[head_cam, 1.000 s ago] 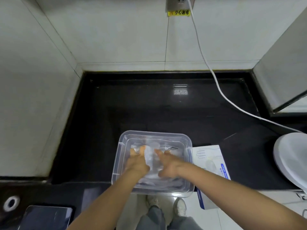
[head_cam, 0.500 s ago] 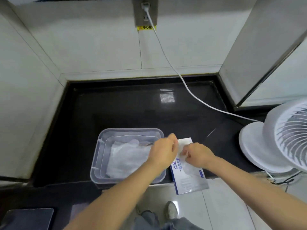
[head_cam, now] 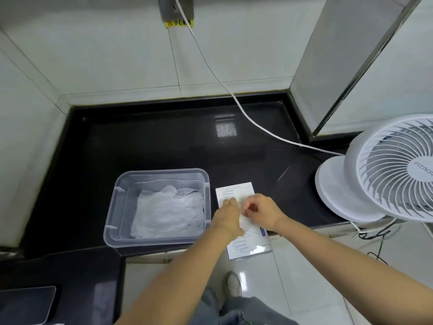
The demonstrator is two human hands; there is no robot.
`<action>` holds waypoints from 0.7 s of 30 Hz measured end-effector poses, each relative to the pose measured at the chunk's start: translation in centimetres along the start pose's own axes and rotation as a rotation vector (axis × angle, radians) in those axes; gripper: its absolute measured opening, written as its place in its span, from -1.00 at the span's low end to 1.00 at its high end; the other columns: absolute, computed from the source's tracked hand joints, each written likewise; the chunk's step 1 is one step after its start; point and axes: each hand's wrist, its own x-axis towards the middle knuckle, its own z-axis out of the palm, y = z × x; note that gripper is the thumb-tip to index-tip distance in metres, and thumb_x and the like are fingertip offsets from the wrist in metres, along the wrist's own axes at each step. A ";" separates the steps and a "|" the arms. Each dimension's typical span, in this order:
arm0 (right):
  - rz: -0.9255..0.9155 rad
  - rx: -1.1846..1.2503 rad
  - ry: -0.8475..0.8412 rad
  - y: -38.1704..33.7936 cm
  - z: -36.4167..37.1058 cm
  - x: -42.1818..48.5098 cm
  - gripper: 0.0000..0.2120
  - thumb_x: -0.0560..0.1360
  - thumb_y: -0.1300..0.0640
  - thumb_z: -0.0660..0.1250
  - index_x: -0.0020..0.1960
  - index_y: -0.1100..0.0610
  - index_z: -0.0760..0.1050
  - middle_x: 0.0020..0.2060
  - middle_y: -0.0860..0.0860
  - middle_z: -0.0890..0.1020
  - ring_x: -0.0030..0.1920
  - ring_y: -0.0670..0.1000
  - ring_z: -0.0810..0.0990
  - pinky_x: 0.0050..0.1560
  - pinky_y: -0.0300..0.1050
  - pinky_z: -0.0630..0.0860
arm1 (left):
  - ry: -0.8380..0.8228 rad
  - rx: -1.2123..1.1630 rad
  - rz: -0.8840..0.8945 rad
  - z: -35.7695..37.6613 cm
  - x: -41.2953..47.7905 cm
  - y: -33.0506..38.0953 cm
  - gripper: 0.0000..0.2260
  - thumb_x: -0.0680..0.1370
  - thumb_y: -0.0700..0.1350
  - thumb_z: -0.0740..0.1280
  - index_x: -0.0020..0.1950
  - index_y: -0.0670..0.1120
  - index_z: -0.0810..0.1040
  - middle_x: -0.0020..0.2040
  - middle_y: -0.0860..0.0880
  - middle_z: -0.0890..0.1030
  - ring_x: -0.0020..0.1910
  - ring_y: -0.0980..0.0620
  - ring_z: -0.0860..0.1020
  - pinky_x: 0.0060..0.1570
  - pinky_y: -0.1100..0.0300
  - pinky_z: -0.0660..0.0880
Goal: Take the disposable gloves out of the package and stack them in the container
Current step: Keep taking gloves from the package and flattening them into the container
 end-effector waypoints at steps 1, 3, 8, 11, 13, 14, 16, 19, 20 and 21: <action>-0.006 0.123 -0.017 0.1 -0.3 -0.4 -0.75 0.52 0.28 0.34 -0.26 0.01 0.56 -0.19 -0.12 0.54 -0.16 -0.11 0.54 -0.08 -0.21 0.49 | 0.004 0.006 0.004 0.1 0.0 0.0 -0.37 0.43 -0.12 0.50 0.36 -0.15 0.24 0.30 -0.12 0.36 0.20 -0.16 0.51 0.08 0.09 0.45; -0.023 0.327 -0.038 0.2 -0.8 -1.0 -0.82 0.56 0.26 0.34 -0.19 0.07 0.56 -0.15 -0.06 0.56 -0.17 -0.13 0.53 -0.16 -0.31 0.46 | 0.019 0.002 0.012 0.4 -0.2 0.0 -0.34 0.41 -0.11 0.52 0.38 -0.13 0.24 0.31 -0.11 0.36 0.20 -0.14 0.51 0.09 0.11 0.45; -0.020 0.594 0.019 0.1 -1.3 -1.2 -0.94 0.60 0.12 0.31 -0.04 0.07 0.53 0.00 0.06 0.66 0.00 0.08 0.68 0.05 -0.01 0.64 | 0.043 -0.024 0.020 0.7 -0.3 -0.2 -0.24 0.42 -0.09 0.52 0.48 -0.10 0.16 0.38 -0.09 0.33 0.26 -0.11 0.49 0.19 0.11 0.45; 0.102 0.538 -0.030 0.1 -1.3 -0.8 -0.81 0.54 0.09 0.40 0.10 0.10 0.47 0.04 0.07 0.65 -0.02 0.06 0.69 -0.04 -0.06 0.64 | 0.046 -0.032 0.021 0.8 -0.5 -0.2 -0.22 0.44 -0.10 0.51 0.50 -0.12 0.12 0.41 -0.09 0.30 0.29 -0.11 0.47 0.21 0.11 0.44; 0.128 0.362 -0.066 0.5 -1.2 -0.7 -0.80 0.52 0.13 0.42 0.02 0.26 0.53 -0.02 0.17 0.67 -0.06 0.14 0.70 -0.02 0.07 0.65 | 0.054 -0.038 0.022 1.0 -0.4 -0.4 -0.22 0.44 -0.11 0.50 0.51 -0.11 0.10 0.42 -0.08 0.29 0.29 -0.11 0.46 0.20 0.12 0.44; 0.097 0.355 -0.038 0.6 -1.2 -0.5 -0.78 0.52 0.15 0.41 -0.03 0.33 0.52 -0.04 0.23 0.66 -0.05 0.21 0.69 0.03 0.17 0.63 | 0.051 -0.044 0.023 1.1 -0.4 -0.4 -0.22 0.44 -0.11 0.50 0.51 -0.10 0.11 0.42 -0.08 0.30 0.29 -0.10 0.47 0.20 0.12 0.44; 0.015 0.519 0.068 -0.2 -2.0 -0.5 -0.81 0.54 0.20 0.36 -0.07 0.35 0.49 -0.04 0.29 0.63 0.00 0.26 0.66 0.11 0.22 0.58 | 0.066 -0.060 0.020 1.2 -0.3 -0.5 -0.25 0.43 -0.11 0.51 0.48 -0.09 0.15 0.37 -0.07 0.34 0.26 -0.10 0.48 0.21 0.11 0.44; -0.080 0.835 0.166 -2.4 -4.4 -0.4 -0.80 0.53 0.17 0.33 0.03 0.33 0.50 0.00 0.32 0.61 -0.04 0.15 0.62 0.13 0.11 0.56 | 0.057 -0.124 0.014 1.5 -0.2 -0.8 -0.29 0.43 -0.12 0.51 0.46 -0.07 0.19 0.32 -0.05 0.36 0.22 -0.08 0.50 0.17 0.12 0.46; -0.096 0.857 0.161 -2.8 -5.0 -0.2 -0.75 0.49 0.16 0.35 0.07 0.32 0.50 0.01 0.31 0.62 -0.03 0.13 0.62 0.10 0.09 0.56 | 0.050 -0.166 0.004 1.4 -0.1 -0.8 -0.32 0.44 -0.12 0.49 0.45 -0.06 0.20 0.31 -0.04 0.36 0.22 -0.08 0.49 0.13 0.14 0.46; -0.110 0.861 0.143 -2.8 -5.2 -0.1 -0.75 0.46 0.19 0.37 0.08 0.30 0.49 0.01 0.29 0.63 -0.02 0.12 0.62 0.08 0.07 0.55 | 0.043 -0.192 0.005 1.3 0.0 -0.9 -0.39 0.47 -0.12 0.45 0.43 -0.07 0.23 0.30 -0.04 0.36 0.22 -0.10 0.49 0.09 0.17 0.46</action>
